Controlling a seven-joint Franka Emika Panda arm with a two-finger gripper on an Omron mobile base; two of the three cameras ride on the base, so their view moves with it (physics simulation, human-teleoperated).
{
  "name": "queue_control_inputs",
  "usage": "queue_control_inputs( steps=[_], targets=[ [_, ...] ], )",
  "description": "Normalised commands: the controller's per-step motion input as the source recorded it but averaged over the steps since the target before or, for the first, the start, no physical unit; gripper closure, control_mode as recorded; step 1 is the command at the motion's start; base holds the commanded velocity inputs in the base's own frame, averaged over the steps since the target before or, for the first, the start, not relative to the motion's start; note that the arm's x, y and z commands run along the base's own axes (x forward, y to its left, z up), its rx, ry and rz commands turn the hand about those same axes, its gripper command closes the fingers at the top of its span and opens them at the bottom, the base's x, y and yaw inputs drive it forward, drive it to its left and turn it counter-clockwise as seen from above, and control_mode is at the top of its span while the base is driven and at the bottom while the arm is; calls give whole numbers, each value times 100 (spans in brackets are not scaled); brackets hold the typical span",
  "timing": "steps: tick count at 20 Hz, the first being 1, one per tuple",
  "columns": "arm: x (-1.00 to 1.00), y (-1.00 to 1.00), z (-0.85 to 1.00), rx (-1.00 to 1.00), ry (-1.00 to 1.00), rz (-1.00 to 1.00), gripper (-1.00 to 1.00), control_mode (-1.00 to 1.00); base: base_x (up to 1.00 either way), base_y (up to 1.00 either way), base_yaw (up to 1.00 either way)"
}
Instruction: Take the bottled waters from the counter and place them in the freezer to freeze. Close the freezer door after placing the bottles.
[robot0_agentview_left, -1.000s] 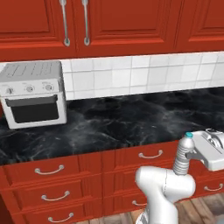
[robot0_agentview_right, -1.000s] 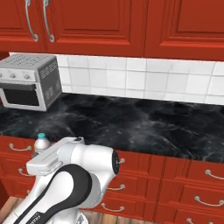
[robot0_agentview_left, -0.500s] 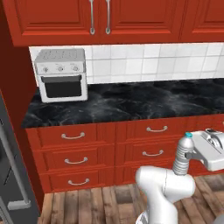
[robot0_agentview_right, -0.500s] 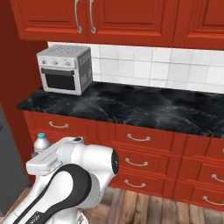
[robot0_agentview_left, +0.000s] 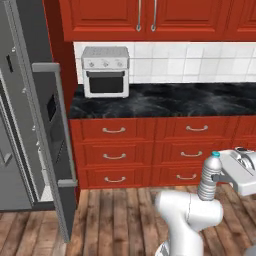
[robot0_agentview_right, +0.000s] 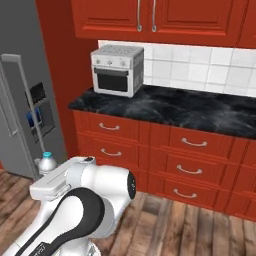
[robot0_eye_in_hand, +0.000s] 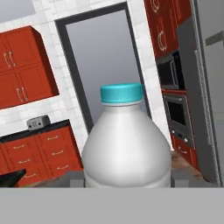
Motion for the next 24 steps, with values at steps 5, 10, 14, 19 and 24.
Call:
queue_control_inputs(
  steps=[5,10,14,19,24],
  targets=[
    [0,0,0,0,0,0,100,100,-12,89,4],
    [0,0,0,0,0,0,100,100,1,100,-3],
    [0,0,0,0,0,0,100,100,2,100,-5],
    [0,0,0,0,0,0,100,100,10,100,-10],
    [0,0,0,0,0,0,100,100,22,83,-23]
  ],
)
